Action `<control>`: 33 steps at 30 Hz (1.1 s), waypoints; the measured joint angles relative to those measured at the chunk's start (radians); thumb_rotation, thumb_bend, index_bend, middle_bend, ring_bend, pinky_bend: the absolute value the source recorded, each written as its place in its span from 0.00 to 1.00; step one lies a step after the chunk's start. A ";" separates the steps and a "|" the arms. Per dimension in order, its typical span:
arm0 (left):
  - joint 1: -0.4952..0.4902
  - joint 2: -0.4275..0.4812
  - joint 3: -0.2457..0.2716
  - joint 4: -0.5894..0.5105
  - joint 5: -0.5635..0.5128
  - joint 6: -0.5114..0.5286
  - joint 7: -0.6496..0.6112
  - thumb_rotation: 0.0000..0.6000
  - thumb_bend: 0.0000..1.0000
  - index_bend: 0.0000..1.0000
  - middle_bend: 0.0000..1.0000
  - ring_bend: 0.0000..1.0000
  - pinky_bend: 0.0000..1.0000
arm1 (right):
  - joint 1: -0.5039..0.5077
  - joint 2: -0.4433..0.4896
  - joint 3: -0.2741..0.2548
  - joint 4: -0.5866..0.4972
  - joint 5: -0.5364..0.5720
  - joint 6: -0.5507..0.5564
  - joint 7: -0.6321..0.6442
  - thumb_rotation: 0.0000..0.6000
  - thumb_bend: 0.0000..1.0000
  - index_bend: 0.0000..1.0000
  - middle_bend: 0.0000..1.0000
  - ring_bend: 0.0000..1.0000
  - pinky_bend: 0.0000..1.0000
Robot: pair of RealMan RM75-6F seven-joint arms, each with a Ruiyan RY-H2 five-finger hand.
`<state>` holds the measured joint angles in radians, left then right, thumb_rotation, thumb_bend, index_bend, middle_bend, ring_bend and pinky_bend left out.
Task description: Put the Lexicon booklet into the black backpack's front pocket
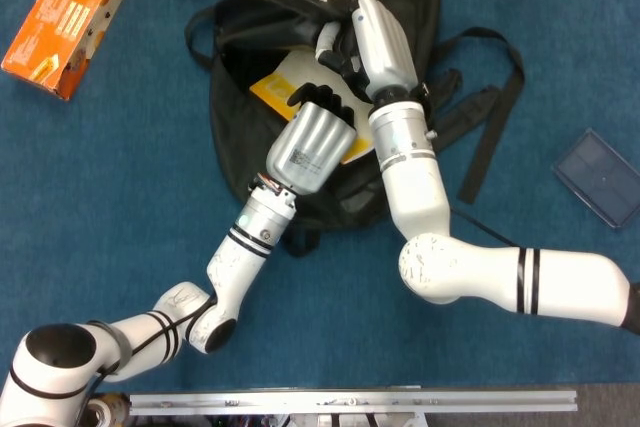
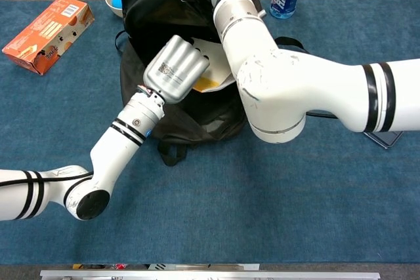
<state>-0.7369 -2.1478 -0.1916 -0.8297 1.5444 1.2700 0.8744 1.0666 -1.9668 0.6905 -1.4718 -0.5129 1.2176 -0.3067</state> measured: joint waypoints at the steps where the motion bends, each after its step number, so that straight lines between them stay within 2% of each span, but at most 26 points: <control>1: 0.005 0.001 0.000 -0.003 -0.003 0.007 0.002 1.00 0.11 0.56 0.59 0.48 0.56 | -0.001 0.000 -0.001 0.000 0.000 -0.001 0.001 1.00 0.87 0.70 0.62 0.64 0.79; 12: 0.077 0.024 -0.005 -0.108 -0.060 0.058 0.035 1.00 0.08 0.43 0.57 0.47 0.56 | -0.009 0.010 -0.003 0.007 -0.001 -0.007 0.010 1.00 0.87 0.70 0.62 0.64 0.79; 21: 0.163 0.064 -0.012 -0.229 -0.146 0.094 0.096 1.00 0.06 0.32 0.50 0.40 0.53 | -0.019 0.019 -0.016 0.005 -0.007 -0.012 0.014 1.00 0.87 0.70 0.62 0.64 0.79; 33: 0.262 0.192 0.033 -0.396 -0.173 0.159 0.136 1.00 0.06 0.22 0.44 0.37 0.50 | -0.048 0.049 -0.045 -0.023 -0.012 -0.027 0.013 1.00 0.87 0.70 0.61 0.63 0.79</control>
<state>-0.4753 -1.9555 -0.1585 -1.2260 1.3717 1.4294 1.0099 1.0189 -1.9183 0.6454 -1.4951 -0.5252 1.1907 -0.2938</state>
